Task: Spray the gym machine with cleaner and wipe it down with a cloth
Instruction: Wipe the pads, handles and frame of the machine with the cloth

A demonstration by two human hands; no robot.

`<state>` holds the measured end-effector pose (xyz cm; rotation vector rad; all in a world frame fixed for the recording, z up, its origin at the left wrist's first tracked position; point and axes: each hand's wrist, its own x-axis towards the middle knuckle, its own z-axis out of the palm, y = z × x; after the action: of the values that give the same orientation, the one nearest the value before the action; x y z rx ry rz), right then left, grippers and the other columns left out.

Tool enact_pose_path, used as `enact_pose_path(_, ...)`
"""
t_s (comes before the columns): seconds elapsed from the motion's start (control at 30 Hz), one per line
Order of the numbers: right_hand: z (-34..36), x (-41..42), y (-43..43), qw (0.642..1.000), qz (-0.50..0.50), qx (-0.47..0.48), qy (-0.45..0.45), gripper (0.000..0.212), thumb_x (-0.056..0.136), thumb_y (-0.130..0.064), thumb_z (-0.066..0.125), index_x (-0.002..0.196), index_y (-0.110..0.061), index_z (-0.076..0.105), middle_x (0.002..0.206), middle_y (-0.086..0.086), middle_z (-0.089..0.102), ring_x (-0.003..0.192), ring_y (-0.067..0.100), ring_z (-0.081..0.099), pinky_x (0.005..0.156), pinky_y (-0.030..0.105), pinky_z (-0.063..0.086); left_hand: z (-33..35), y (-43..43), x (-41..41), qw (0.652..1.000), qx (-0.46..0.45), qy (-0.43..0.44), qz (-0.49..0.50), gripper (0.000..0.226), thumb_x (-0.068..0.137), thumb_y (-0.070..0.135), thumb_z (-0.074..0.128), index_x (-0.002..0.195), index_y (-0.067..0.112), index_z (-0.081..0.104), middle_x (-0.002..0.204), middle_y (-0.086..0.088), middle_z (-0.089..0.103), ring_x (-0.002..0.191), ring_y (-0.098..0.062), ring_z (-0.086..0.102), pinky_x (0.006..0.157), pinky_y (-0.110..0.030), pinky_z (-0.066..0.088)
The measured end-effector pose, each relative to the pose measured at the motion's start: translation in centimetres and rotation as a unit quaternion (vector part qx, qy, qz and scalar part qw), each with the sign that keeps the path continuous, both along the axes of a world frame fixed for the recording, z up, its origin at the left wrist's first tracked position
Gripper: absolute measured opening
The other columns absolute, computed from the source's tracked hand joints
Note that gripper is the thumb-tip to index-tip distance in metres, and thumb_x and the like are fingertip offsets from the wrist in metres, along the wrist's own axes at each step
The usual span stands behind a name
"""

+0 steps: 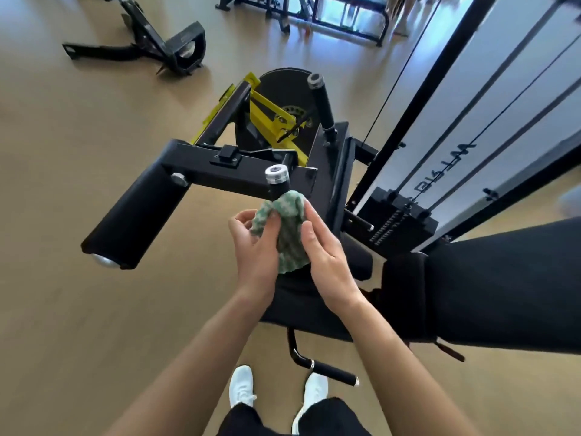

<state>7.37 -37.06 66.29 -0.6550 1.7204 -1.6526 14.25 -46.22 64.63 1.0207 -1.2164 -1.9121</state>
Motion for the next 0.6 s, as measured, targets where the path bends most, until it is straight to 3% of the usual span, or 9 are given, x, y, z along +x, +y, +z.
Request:
enact_pose_path(0.13,0.4,-0.8,-0.6,1.000,-0.007,0.006,-0.001,0.041,0.111,-0.022,0.044,0.151,-0.019,0.051,0.139,-0.004,0.066,0.131,0.009,0.060,0.112,0.031,0.048,-0.1,0.9,-0.2,1.000,0.007,0.012,-0.021,0.023,0.103,0.035,0.062,0.117,0.018,0.057,0.112,-0.008,0.072,0.102,-0.022,0.072,0.085,-0.038,0.061)
enact_pose_path(0.3,0.0,-1.1,-1.4,0.997,-0.073,0.004,-0.002,0.030,0.107,-0.018,0.055,0.133,-0.011,0.068,0.116,0.004,0.077,0.113,0.022,0.072,0.104,0.047,0.055,0.3,0.8,0.1,1.000,-0.011,0.010,0.017,0.019,0.100,0.026,0.067,0.114,0.013,0.070,0.105,-0.006,0.078,0.099,-0.021,0.076,0.082,-0.032,0.061)
enact_pose_path(0.43,0.0,-1.0,-2.7,0.996,-0.091,-0.002,0.007,0.029,0.106,-0.019,0.057,0.130,-0.012,0.070,0.113,0.005,0.078,0.110,0.024,0.073,0.102,0.050,0.056,1.9,-0.5,-0.5,0.998,-0.040,0.027,0.030,0.017,0.104,0.015,0.059,0.105,0.007,0.074,0.090,0.002,0.078,0.083,-0.003,0.073,0.070,-0.014,0.054)
enact_pose_path(0.5,0.8,-1.4,-3.5,0.996,-0.087,-0.019,0.009,0.030,0.106,-0.017,0.057,0.132,-0.010,0.069,0.114,0.006,0.077,0.111,0.025,0.073,0.101,0.051,0.056,2.7,-1.3,-0.9,0.998,-0.054,0.034,0.026,0.021,0.106,0.014,0.055,0.102,0.010,0.075,0.088,0.005,0.078,0.084,-0.003,0.073,0.070,-0.013,0.054)
enact_pose_path(0.6,2.2,-1.9,-4.8,0.995,-0.086,-0.038,0.035,0.030,0.105,-0.016,0.059,0.133,-0.010,0.068,0.112,0.006,0.078,0.108,0.026,0.074,0.097,0.052,0.058,3.9,-2.2,-1.4,0.996,-0.051,0.065,0.031,0.023,0.108,0.014,0.052,0.113,0.005,0.074,0.094,0.002,0.079,0.091,-0.009,0.075,0.074,-0.016,0.056)
